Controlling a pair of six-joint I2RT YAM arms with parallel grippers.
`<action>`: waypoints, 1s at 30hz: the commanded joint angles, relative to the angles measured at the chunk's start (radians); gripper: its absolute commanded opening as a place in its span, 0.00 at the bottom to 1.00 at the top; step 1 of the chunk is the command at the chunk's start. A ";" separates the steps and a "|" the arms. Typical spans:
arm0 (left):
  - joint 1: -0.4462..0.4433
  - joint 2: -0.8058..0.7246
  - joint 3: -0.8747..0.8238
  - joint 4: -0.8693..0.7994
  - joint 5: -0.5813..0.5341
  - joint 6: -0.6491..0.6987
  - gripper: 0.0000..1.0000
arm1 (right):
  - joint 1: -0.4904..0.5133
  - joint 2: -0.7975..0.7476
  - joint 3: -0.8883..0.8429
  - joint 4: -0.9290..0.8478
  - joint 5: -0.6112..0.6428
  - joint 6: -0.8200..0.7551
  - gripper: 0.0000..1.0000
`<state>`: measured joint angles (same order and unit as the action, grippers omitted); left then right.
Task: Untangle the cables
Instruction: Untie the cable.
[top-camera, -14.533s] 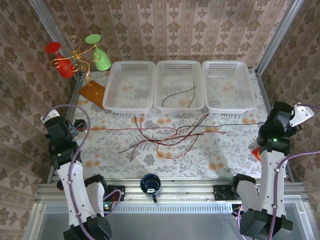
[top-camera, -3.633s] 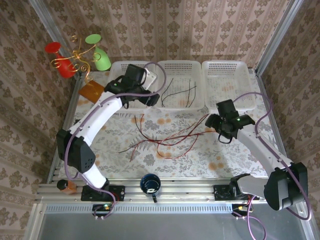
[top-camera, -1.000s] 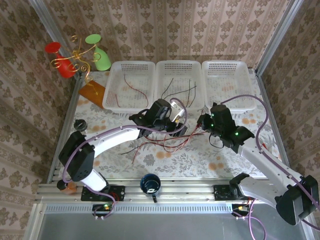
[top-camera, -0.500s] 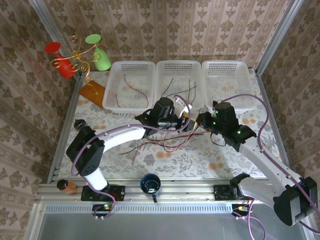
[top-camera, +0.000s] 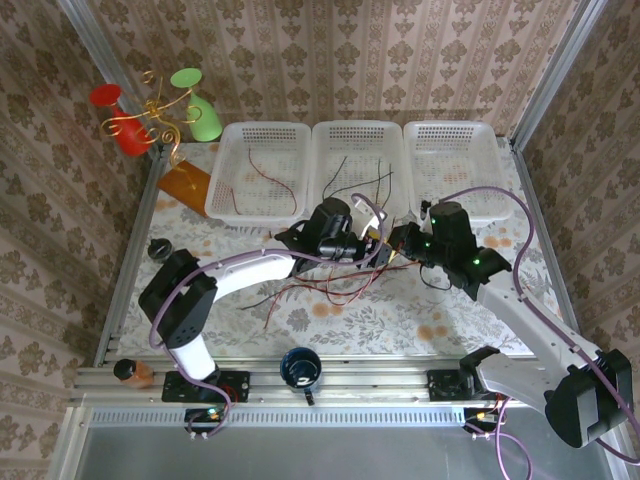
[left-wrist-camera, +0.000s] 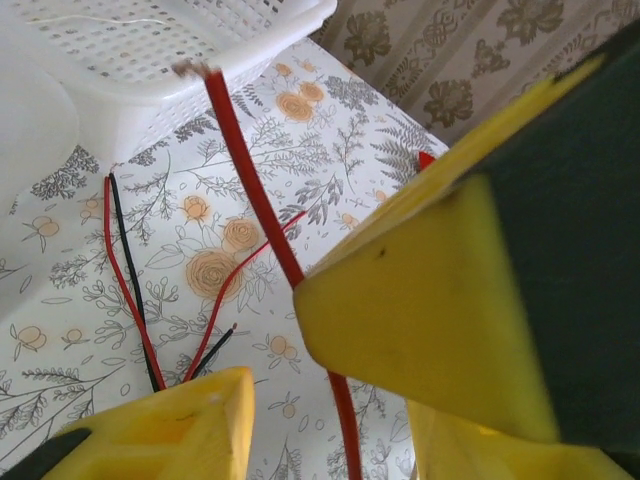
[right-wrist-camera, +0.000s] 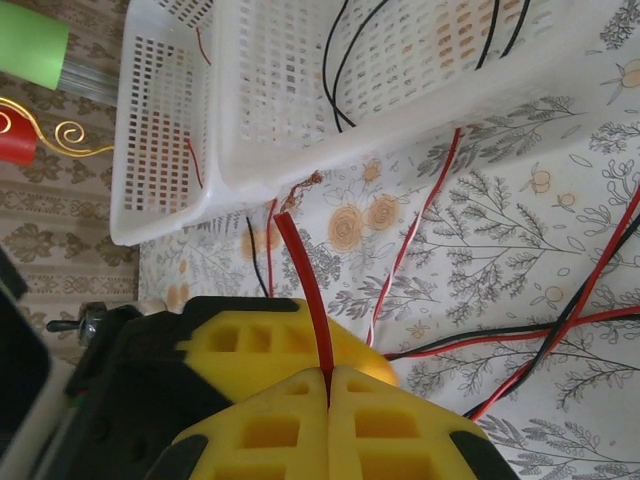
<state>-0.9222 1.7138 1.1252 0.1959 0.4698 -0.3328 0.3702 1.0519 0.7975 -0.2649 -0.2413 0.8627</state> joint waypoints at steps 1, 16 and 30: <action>-0.006 -0.005 -0.024 0.042 -0.007 0.004 0.52 | -0.013 -0.016 0.044 -0.010 -0.016 -0.007 0.00; 0.011 -0.003 -0.034 0.114 0.058 -0.018 0.12 | -0.033 0.005 0.064 -0.019 -0.084 -0.022 0.00; 0.024 -0.023 0.004 0.020 -0.017 -0.044 0.00 | -0.141 -0.087 0.157 -0.154 -0.118 -0.083 0.39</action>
<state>-0.9024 1.7134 1.0885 0.2512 0.4629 -0.3603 0.2565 1.0126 0.9001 -0.3569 -0.3244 0.8101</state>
